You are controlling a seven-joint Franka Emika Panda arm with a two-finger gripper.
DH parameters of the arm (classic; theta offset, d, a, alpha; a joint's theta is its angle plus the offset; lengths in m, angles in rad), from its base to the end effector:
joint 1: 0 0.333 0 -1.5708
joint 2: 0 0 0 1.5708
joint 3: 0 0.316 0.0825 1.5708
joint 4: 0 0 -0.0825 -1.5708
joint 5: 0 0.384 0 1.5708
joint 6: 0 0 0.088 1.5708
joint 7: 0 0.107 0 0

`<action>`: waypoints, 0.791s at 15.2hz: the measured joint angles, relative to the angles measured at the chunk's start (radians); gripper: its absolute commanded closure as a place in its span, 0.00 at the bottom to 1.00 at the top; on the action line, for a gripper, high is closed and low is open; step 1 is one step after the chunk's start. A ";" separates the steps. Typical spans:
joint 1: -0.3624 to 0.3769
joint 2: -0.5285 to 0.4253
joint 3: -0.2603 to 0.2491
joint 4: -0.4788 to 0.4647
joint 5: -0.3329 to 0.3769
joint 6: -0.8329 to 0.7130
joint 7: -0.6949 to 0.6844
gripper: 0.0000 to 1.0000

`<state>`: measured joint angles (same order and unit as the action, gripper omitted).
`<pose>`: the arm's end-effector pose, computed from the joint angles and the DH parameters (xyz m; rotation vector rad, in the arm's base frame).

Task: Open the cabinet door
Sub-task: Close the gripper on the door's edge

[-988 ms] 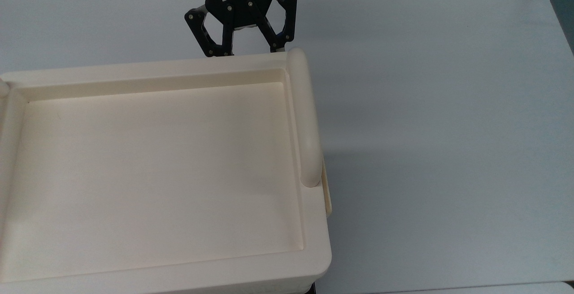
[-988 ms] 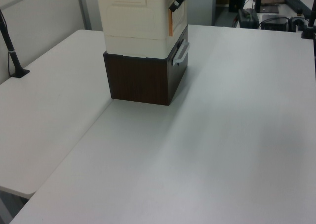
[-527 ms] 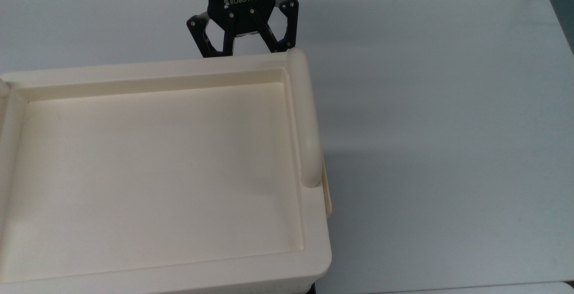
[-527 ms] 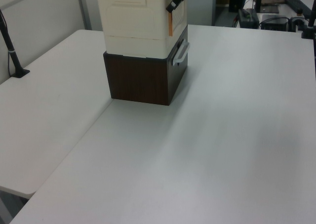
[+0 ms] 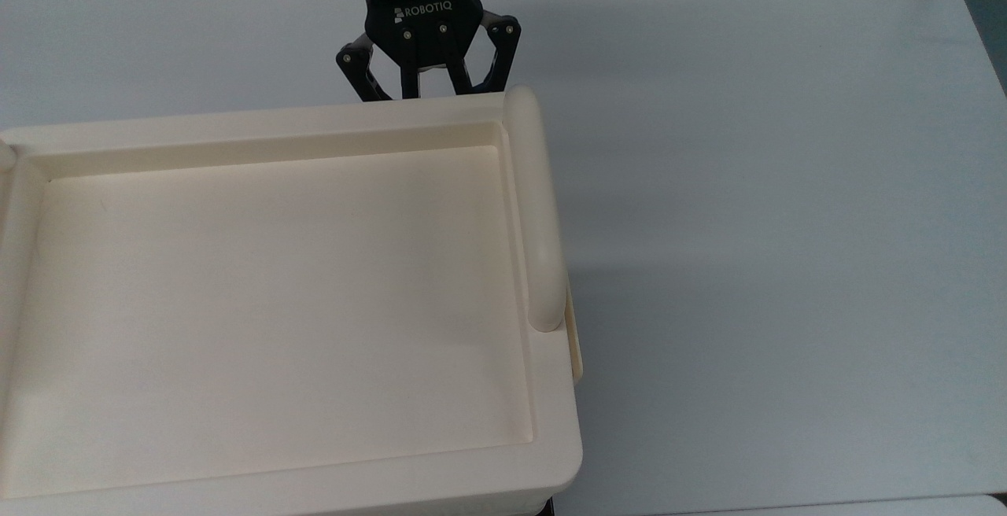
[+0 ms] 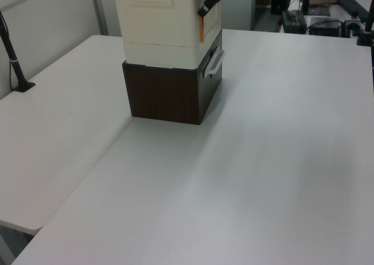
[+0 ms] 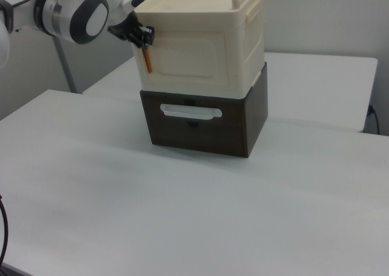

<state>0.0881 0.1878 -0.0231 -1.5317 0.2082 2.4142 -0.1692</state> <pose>0.6666 0.0461 0.6270 -2.8094 -0.1836 -1.0306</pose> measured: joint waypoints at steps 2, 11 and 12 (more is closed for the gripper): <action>0.001 -0.001 0.000 0.000 -0.009 0.000 0.000 0.97; -0.001 -0.011 0.001 -0.002 -0.031 -0.031 -0.001 0.97; -0.004 -0.019 0.001 -0.002 -0.032 -0.065 -0.003 0.97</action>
<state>0.0839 0.1687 -0.0220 -1.5339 0.1765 2.3489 -0.1721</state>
